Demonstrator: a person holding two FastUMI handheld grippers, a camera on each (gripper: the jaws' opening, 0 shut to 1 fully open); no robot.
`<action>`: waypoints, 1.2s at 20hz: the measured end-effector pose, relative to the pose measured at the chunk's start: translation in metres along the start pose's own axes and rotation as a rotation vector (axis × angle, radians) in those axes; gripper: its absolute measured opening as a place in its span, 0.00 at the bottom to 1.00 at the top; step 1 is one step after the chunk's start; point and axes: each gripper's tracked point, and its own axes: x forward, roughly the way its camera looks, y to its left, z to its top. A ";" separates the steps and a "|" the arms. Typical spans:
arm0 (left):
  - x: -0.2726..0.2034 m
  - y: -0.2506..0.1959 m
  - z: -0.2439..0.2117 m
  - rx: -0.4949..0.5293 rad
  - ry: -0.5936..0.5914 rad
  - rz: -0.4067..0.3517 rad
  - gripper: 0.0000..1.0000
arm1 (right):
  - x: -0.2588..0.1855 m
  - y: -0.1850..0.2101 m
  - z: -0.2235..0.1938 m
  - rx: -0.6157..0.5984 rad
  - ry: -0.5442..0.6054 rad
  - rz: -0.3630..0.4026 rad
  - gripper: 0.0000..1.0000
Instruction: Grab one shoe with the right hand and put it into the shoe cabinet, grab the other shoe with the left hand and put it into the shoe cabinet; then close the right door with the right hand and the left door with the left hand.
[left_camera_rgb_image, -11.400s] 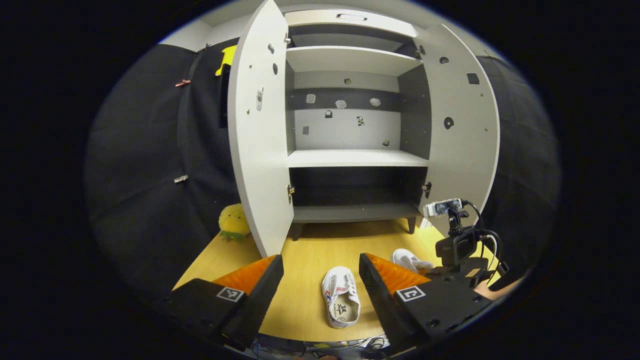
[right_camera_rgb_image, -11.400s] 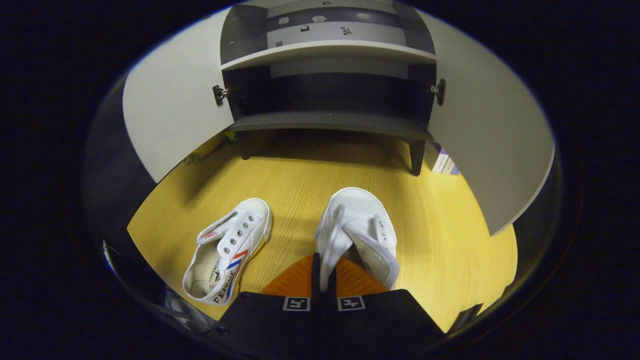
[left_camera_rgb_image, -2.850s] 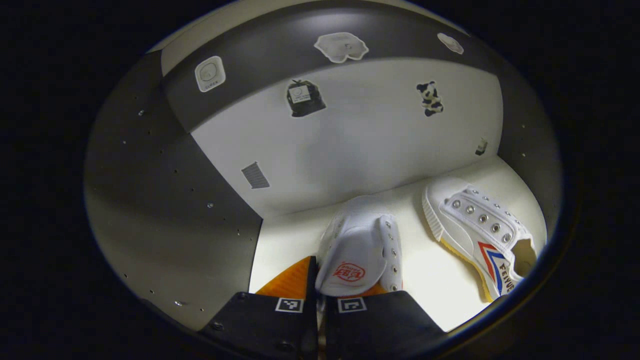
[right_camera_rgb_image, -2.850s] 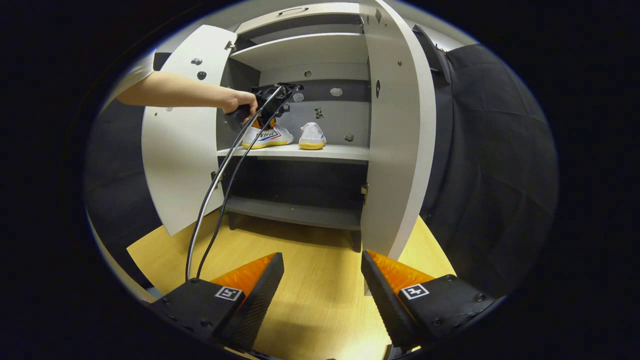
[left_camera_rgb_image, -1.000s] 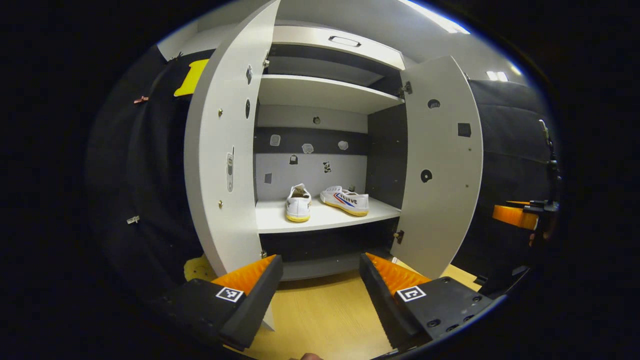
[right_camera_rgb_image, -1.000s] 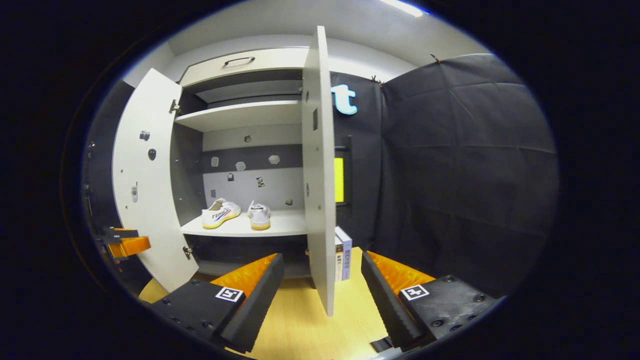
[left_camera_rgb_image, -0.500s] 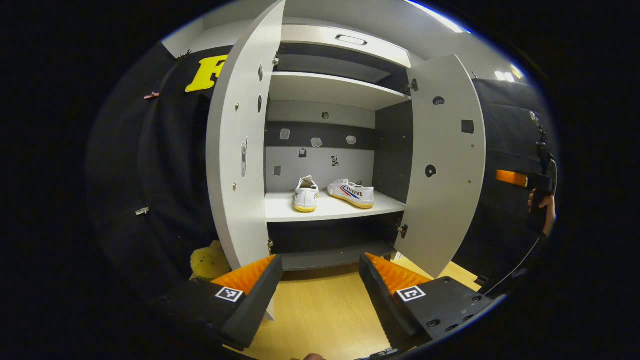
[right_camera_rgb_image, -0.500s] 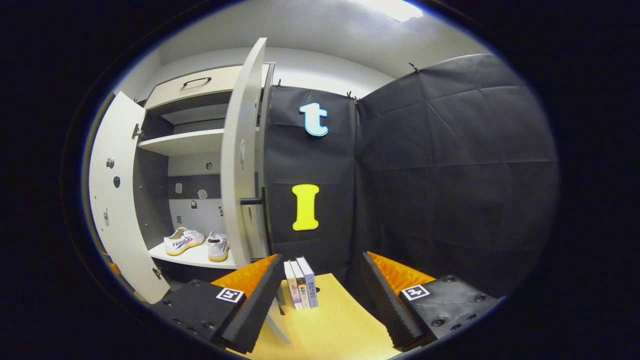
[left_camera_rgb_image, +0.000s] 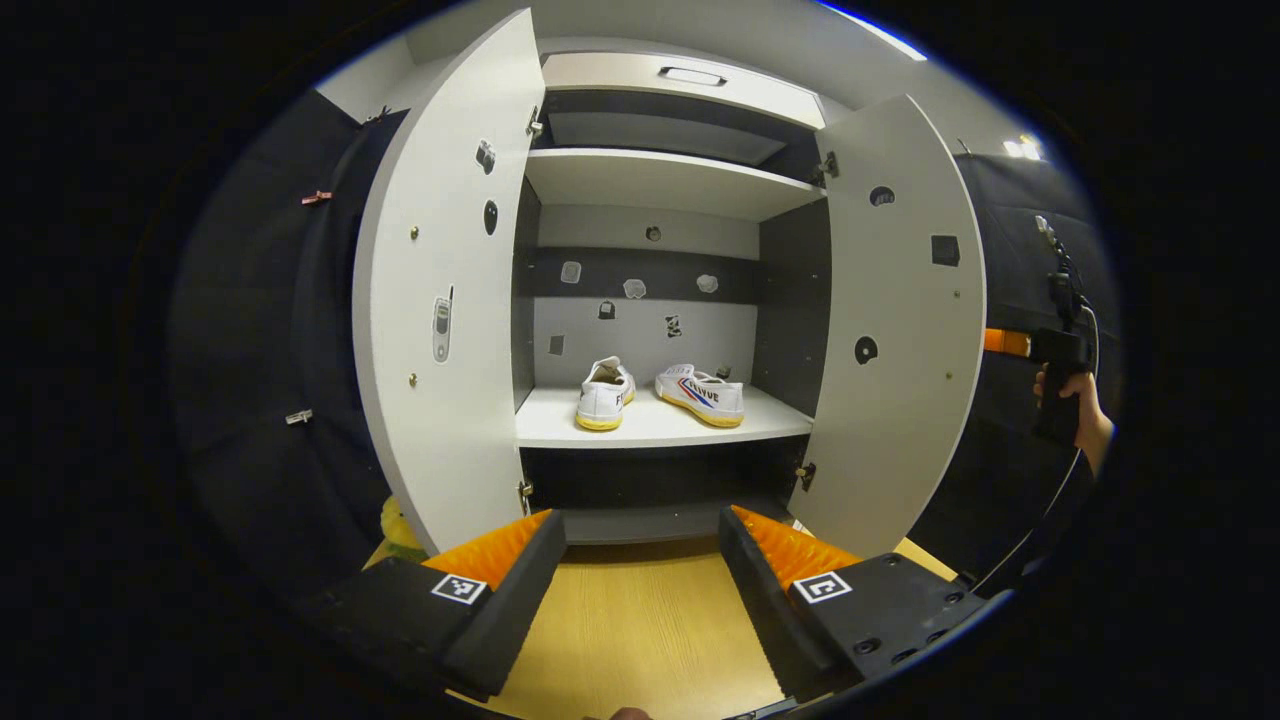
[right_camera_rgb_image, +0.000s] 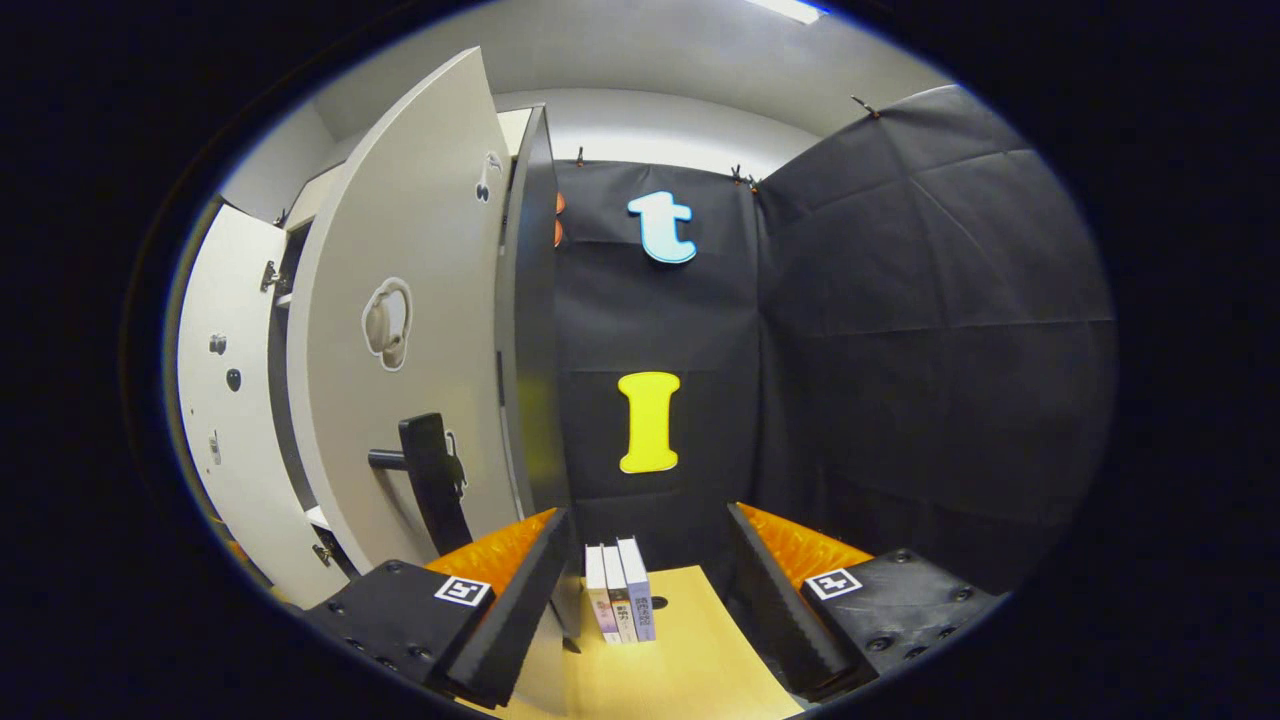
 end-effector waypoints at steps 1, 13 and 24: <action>0.000 -0.001 -0.001 -0.007 0.002 0.008 0.95 | 0.002 0.008 -0.005 -0.008 0.012 0.028 0.98; -0.013 0.047 -0.006 -0.043 -0.011 0.111 0.95 | -0.013 0.058 -0.007 -0.020 0.014 0.049 0.95; -0.049 0.109 0.001 -0.055 -0.044 0.200 0.95 | -0.003 0.194 -0.029 0.037 0.076 0.199 0.96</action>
